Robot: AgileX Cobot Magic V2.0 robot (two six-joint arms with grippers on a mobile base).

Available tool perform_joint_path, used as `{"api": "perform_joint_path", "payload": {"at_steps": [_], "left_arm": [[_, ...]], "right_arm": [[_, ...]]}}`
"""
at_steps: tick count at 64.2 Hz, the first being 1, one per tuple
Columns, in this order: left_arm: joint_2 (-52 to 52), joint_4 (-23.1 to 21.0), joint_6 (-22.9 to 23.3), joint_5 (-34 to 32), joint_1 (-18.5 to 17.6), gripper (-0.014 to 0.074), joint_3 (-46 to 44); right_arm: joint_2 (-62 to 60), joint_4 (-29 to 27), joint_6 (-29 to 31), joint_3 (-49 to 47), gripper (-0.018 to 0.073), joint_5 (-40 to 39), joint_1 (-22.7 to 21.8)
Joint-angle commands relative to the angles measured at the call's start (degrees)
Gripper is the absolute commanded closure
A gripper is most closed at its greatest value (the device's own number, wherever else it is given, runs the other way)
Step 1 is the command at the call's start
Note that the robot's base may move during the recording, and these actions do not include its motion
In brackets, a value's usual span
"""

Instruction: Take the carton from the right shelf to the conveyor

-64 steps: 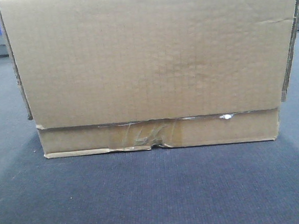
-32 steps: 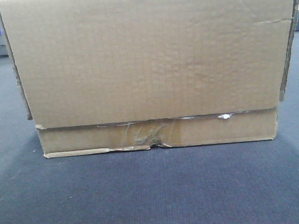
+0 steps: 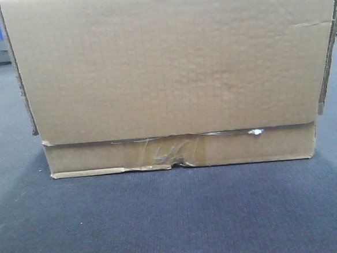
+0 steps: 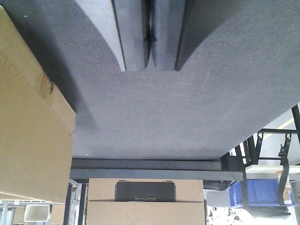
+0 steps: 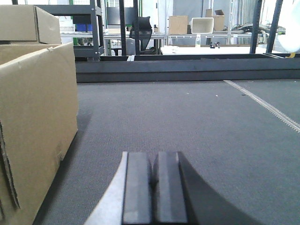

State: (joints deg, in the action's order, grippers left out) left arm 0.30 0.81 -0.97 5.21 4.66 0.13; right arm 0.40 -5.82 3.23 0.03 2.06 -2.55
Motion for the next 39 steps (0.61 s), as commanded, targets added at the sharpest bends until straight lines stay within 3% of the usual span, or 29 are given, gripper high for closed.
{"api": "perform_joint_path", "payload": {"at_steps": [1, 39], "left_arm": [[-0.30, -0.30, -0.19, -1.11, 0.08, 0.0592, -0.13], [-0.30, -0.30, -0.19, -1.11, 0.08, 0.0592, -0.13]], "right_arm": [[-0.40, -0.20, 0.39, -0.03, 0.0629, -1.23, -0.39], [-0.40, -0.20, 0.39, -0.03, 0.0629, -1.23, -0.39]]}}
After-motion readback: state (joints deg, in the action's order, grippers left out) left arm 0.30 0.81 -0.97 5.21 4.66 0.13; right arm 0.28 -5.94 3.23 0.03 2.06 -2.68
